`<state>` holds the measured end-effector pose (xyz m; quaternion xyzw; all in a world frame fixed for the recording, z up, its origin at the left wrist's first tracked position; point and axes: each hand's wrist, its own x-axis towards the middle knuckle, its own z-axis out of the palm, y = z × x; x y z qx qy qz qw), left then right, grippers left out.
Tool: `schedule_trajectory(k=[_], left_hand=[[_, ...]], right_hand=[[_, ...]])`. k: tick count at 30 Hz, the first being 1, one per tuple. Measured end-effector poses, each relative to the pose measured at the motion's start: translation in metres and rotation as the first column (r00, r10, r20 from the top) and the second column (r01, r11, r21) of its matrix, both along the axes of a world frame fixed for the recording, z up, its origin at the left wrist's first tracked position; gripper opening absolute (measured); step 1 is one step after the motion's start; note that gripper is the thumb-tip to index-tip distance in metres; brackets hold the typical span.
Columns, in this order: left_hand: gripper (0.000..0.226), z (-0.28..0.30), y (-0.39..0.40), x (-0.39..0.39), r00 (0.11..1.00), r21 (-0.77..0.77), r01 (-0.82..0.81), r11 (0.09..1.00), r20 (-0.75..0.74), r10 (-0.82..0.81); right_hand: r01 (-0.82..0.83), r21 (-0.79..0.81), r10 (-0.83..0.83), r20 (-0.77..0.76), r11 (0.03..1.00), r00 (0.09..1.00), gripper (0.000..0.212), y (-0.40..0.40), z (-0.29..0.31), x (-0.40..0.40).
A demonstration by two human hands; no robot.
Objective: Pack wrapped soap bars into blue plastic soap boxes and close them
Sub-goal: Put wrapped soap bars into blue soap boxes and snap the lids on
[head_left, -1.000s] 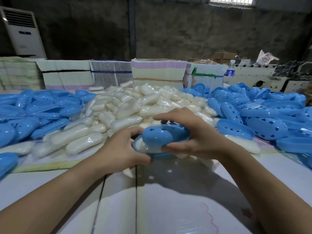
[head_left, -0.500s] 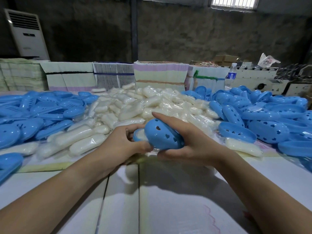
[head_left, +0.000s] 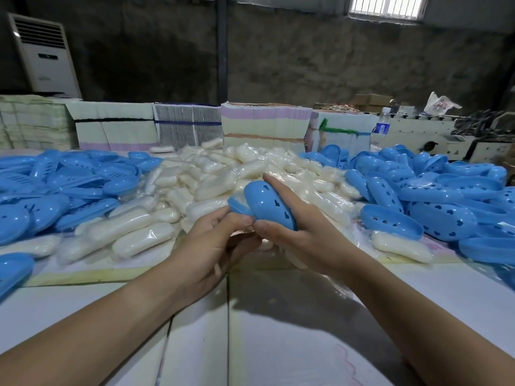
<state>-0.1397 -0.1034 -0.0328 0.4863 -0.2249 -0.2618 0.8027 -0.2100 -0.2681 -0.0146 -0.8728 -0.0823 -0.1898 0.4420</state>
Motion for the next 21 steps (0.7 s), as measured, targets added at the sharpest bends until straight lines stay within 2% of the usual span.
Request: schedule_trajectory(k=[12, 15, 21], left_hand=[[0.02, -0.0013, -0.0013, 0.003, 0.998, 0.013, -0.041, 0.999, -0.039, 0.041], [0.038, -0.0031, -0.0019, -0.0012, 0.998, 0.021, 0.027, 0.999, 0.051, -0.028], [0.043, -0.0048, -0.001, -0.0002, 0.994, 0.013, 0.055, 0.998, 0.099, -0.056]], right_hand=[[0.121, 0.012, -0.121, -0.01, 0.993, 0.993, 0.082, -0.0043, 0.0037, 0.0029], [0.099, -0.042, -0.101, -0.034, 0.994, 0.994, 0.082, -0.0004, 0.0007, 0.0027], [0.11, -0.071, -0.11, 0.008, 0.991, 0.994, 0.072, 0.0042, -0.0006, 0.0015]])
